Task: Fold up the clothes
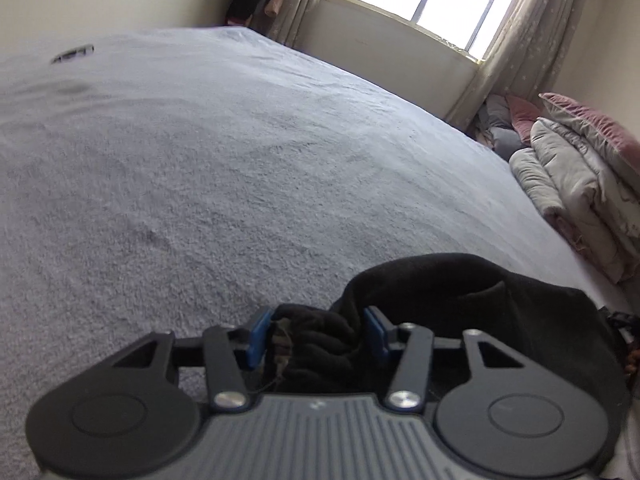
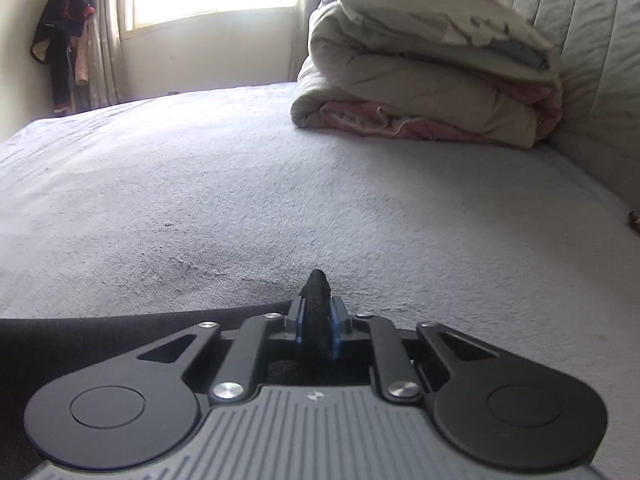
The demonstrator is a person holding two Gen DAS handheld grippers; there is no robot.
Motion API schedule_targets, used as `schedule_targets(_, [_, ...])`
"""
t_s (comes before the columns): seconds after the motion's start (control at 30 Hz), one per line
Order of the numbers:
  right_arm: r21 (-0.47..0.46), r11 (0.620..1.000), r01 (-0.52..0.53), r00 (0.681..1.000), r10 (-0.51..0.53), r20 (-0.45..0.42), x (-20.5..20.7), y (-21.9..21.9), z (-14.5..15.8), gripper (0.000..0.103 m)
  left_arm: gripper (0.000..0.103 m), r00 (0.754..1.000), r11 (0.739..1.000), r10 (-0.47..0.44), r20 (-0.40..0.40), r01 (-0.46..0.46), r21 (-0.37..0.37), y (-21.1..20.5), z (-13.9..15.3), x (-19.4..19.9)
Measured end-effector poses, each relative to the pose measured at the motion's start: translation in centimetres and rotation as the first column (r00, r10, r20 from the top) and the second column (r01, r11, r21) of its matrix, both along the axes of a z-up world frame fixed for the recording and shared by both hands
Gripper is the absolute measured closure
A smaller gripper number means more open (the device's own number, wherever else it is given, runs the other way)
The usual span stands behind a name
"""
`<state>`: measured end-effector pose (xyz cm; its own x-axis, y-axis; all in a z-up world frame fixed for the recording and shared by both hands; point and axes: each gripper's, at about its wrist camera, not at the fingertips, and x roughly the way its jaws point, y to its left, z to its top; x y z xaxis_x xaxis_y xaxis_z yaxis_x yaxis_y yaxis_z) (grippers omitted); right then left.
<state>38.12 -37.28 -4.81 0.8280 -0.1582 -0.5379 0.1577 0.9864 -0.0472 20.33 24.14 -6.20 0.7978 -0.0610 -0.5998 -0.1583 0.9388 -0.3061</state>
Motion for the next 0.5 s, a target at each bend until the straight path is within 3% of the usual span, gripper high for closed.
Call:
schedule_targets(0.13, [-0.129, 0.99, 0.054, 0.995, -0.043, 0.088, -0.9, 1.0, 1.6, 0.093, 0.069, 0.996, 0.998, 0.058, 0.062, -0.06, 0.031, -0.7, 0.7, 0.2])
schedule_targets(0.27, [-0.173, 0.981, 0.086, 0.99, -0.064, 0.128, -0.2, 1.0, 3.4, 0.095, 0.072, 0.99, 0.992, 0.116, 0.077, -0.119, 0.045, -0.9, 0.5, 1.3])
schedule_targets(0.3, [-0.174, 0.978, 0.113, 0.987, -0.09, 0.136, 0.3, 0.7, 3.7, 0.099, 0.072, 0.989, 0.99, 0.121, 0.081, -0.126, 0.06, -1.2, 0.5, 1.5])
schedule_targets(0.37, [-0.159, 0.974, 0.163, 0.98, -0.14, 0.144, 1.1, 0.1, 4.2, 0.099, 0.072, 0.987, 0.987, 0.125, 0.098, -0.133, 0.087, -1.6, 0.9, 1.4])
schedule_targets(0.43, [-0.121, 0.981, 0.154, 0.984, -0.141, 0.109, 2.0, -0.5, 4.0, 0.099, 0.072, 0.986, 0.984, 0.124, 0.114, -0.138, 0.115, -1.9, 1.2, 1.4])
schedule_targets(0.5, [-0.085, 0.989, 0.118, 0.992, -0.113, 0.055, 2.7, -0.8, 3.4, 0.096, 0.07, 0.99, 0.981, 0.118, 0.079, -0.129, 0.148, -2.0, 0.8, 1.7])
